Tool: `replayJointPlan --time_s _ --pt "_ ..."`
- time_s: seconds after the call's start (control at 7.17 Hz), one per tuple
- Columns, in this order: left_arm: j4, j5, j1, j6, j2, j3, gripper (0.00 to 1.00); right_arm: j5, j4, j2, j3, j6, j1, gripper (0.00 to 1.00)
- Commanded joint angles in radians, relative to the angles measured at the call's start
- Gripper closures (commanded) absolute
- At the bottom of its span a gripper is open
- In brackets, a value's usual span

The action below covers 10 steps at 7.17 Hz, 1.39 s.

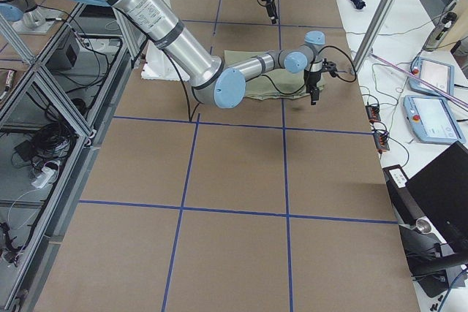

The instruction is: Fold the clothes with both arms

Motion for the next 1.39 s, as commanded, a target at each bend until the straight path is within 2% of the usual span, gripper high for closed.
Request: replayJointPlan --time_s 0.0,0.14,0.42,0.7,1.25 --pt "0.002 0.0 -0.013 0.02 0.001 0.004 0.0 -0.006 0.009 0.141 -0.162 0.015 -0.034 0.0" --pt "0.002 -0.002 -0.027 0.021 0.001 0.004 0.0 -0.026 0.076 0.154 -0.208 0.048 -0.06 0.0" --pt "0.001 -0.076 -0.053 0.023 0.001 0.007 0.0 -0.091 0.101 0.229 -0.304 0.065 -0.089 0.0" --pt "0.001 -0.078 -0.053 0.023 0.001 0.01 0.0 -0.102 0.147 0.231 -0.337 0.067 -0.089 0.0" --pt "-0.004 -0.078 -0.051 0.023 0.002 0.025 0.0 -0.112 0.149 0.225 -0.34 0.067 -0.073 0.0"
